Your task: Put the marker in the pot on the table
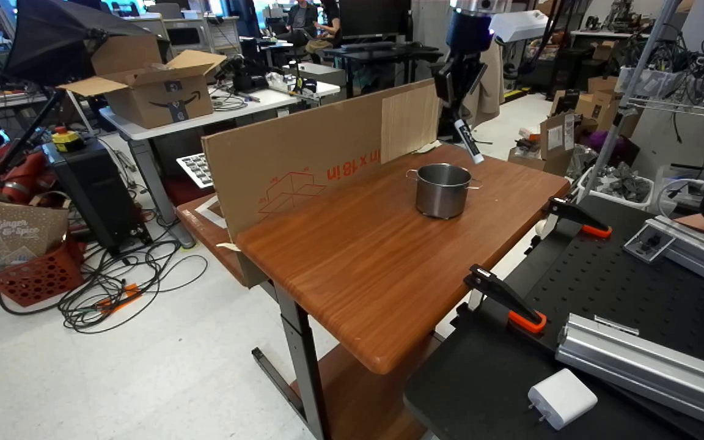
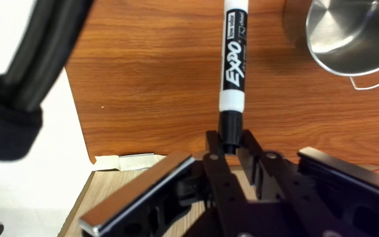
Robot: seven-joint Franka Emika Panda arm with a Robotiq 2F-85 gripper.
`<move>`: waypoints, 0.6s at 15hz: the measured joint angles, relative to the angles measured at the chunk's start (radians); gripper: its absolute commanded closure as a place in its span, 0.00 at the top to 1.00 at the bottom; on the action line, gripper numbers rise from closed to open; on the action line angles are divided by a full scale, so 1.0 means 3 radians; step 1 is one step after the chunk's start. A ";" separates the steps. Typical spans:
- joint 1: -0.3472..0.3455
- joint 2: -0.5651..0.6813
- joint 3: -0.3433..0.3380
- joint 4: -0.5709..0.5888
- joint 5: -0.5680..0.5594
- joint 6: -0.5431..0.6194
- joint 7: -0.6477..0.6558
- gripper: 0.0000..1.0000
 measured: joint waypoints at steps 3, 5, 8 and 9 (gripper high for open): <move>0.0048 0.0195 -0.0039 0.0159 -0.0162 0.0000 0.0111 0.05; 0.0087 0.0331 -0.0068 0.0273 -0.0246 0.0000 0.0175 0.05; 0.0127 0.0528 -0.0096 0.0449 -0.0328 0.0000 0.0226 0.05; 0.0137 0.0588 -0.0099 0.0502 -0.0340 0.0000 0.0229 0.05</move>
